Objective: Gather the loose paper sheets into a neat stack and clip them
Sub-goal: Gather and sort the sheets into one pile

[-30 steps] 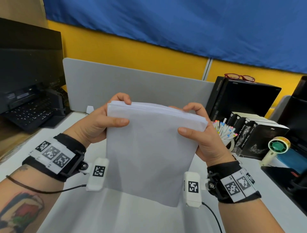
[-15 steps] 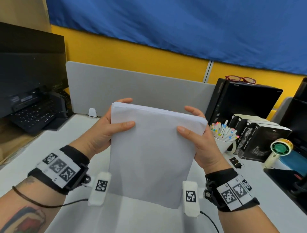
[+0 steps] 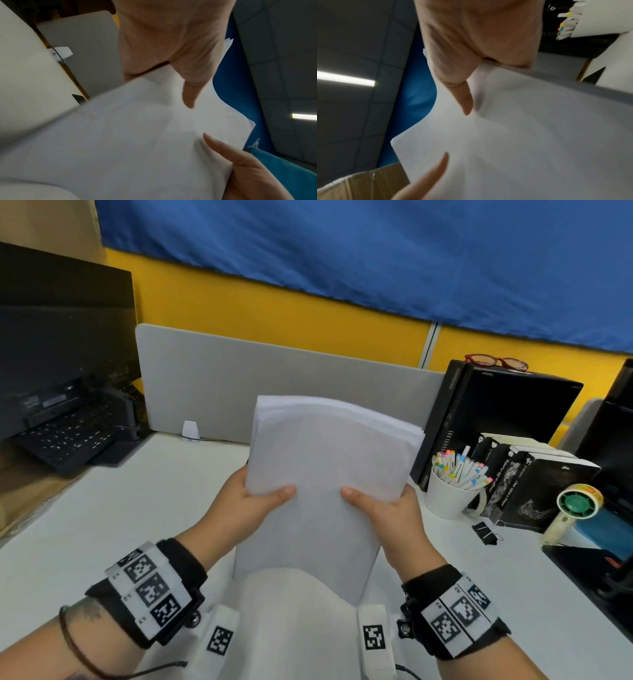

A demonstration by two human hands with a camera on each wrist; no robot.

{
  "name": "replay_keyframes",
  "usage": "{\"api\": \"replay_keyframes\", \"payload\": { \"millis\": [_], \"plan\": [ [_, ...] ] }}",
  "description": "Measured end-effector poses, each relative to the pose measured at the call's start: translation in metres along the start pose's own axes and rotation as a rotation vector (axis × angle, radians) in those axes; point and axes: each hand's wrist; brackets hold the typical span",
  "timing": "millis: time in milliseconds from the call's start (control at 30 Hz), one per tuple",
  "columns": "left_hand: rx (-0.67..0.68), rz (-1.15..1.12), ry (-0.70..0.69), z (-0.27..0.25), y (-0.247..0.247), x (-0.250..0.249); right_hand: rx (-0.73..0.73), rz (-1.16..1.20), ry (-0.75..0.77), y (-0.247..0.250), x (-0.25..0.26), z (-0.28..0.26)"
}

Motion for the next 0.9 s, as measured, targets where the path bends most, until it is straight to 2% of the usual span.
{"api": "replay_keyframes", "payload": {
  "millis": [67, 133, 200, 267, 367, 433, 600, 767, 900],
  "plan": [
    [0.065, 0.027, -0.01, -0.004, 0.005, -0.001, 0.068, -0.036, -0.022, 0.003, -0.003, -0.004],
    [0.084, -0.006, -0.072, -0.007, 0.01, -0.014, 0.079, -0.022, 0.025, 0.004, 0.002, -0.002],
    [0.101, -0.062, -0.166, -0.004, 0.016, -0.034, 0.054, 0.017, 0.146, 0.003, 0.013, 0.002],
    [0.168, -0.061, -0.245, 0.001, 0.022, -0.058, 0.071, -0.01, 0.336, 0.002, 0.025, 0.007],
    [0.296, -0.076, -0.252, 0.007, 0.026, -0.081, 0.135, -0.298, 0.563, 0.003, 0.038, 0.014],
    [0.357, -0.094, -0.214, 0.01, 0.025, -0.085, 0.171, -0.514, 0.644, 0.004, 0.042, 0.02],
    [0.407, -0.098, -0.159, 0.011, 0.028, -0.068, 0.196, -0.595, 0.659, 0.005, 0.043, 0.023],
    [0.424, -0.11, -0.142, 0.01, 0.03, -0.065, 0.194, -0.562, 0.668, 0.005, 0.042, 0.022],
    [0.428, -0.159, -0.126, 0.011, 0.029, -0.067, 0.184, -0.483, 0.617, 0.005, 0.044, 0.02]
  ]
}}
Point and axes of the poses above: each hand's wrist, its own z-axis towards the middle knuckle, its own y-axis out of the back of the hand, x = y × z, and after that the axes turned 13 degrees about y, right-handed
